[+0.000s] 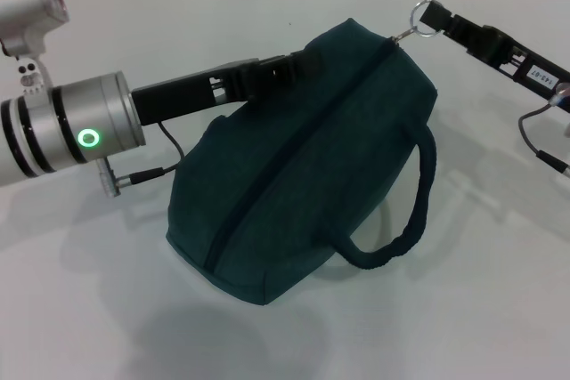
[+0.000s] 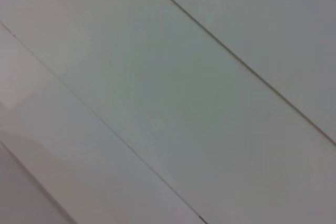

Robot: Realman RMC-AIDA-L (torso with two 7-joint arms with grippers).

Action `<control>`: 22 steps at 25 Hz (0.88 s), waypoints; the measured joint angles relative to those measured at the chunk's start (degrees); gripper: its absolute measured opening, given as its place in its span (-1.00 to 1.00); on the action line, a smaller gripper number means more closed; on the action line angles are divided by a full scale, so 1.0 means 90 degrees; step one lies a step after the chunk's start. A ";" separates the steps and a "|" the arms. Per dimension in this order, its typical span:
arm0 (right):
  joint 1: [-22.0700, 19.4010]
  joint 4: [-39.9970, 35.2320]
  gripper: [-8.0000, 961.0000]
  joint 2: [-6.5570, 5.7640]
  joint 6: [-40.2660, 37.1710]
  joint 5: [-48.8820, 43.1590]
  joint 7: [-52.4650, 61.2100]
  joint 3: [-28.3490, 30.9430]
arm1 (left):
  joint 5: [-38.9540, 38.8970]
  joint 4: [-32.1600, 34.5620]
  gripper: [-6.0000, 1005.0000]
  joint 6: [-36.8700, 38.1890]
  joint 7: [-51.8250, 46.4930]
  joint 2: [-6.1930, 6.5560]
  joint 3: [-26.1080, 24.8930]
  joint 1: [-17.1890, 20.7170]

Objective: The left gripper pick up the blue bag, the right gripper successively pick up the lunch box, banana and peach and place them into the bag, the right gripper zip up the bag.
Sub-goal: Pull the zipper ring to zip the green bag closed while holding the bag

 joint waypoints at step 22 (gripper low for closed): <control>0.0063 0.0077 -0.95 -0.0013 0.0310 -0.0010 -0.0029 -0.0204 | -0.0524 0.0052 -0.75 0.1001 0.0329 0.0026 -0.0049 0.0301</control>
